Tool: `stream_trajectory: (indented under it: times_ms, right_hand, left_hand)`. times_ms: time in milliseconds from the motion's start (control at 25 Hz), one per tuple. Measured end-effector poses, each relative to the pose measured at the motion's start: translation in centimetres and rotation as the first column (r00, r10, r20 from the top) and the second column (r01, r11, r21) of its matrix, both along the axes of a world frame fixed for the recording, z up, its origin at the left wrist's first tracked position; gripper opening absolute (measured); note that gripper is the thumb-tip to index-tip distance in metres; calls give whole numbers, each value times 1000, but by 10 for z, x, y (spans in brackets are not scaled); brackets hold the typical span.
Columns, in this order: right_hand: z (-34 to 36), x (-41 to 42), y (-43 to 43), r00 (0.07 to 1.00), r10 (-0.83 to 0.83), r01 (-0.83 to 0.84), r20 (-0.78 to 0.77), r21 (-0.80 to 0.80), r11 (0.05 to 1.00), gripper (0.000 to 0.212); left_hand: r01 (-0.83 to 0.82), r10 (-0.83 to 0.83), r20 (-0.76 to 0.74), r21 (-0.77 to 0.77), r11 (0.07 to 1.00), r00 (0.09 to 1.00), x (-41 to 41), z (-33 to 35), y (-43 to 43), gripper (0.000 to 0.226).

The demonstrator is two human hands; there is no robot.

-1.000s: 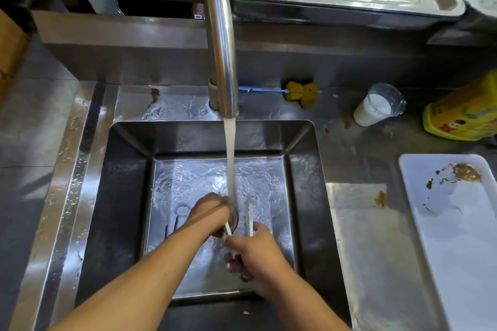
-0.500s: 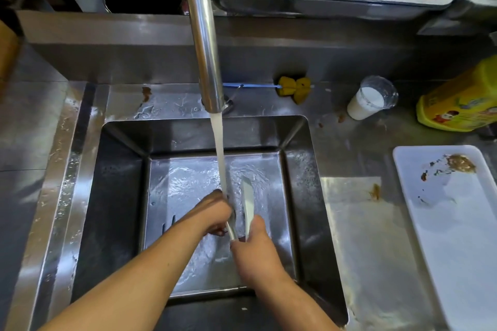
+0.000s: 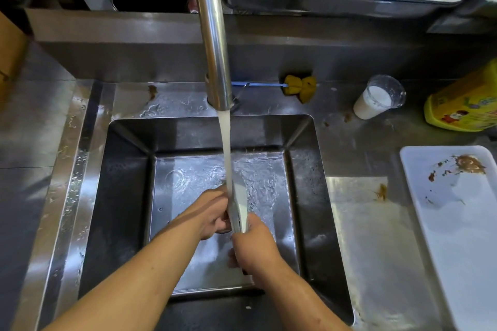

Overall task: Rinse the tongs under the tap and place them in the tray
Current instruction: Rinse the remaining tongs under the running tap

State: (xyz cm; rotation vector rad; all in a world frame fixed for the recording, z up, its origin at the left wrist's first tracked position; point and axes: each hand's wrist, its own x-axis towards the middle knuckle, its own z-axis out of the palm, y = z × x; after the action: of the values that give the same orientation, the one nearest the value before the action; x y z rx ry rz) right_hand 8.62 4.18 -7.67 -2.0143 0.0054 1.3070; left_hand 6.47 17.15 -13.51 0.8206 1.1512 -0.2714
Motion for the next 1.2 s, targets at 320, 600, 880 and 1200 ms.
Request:
stream_trajectory:
  times_ms: [320, 600, 880, 1200]
  right_hand:
    - [2, -2, 22, 958, 260, -255, 121, -53, 965, 35]
    - [-2, 12, 24, 994, -14, 17, -107, 25, 1000, 25]
    - [0, 26, 26, 996, -20, 21, -89, 10, 1000, 19]
    - [-12, 46, 63, 861, -150, 192, -485, 38, 981, 38]
  left_hand:
    - [-14, 71, -195, 278, 961, 978, -3, -4, 4, 39]
    - [-77, 78, 31, -34, 996, 996, -6, 4, 18, 17]
    - [102, -107, 99, 47, 994, 989, 2, 13, 23, 28]
    - [553, -338, -521, 340, 760, 784, -70, -51, 37, 65]
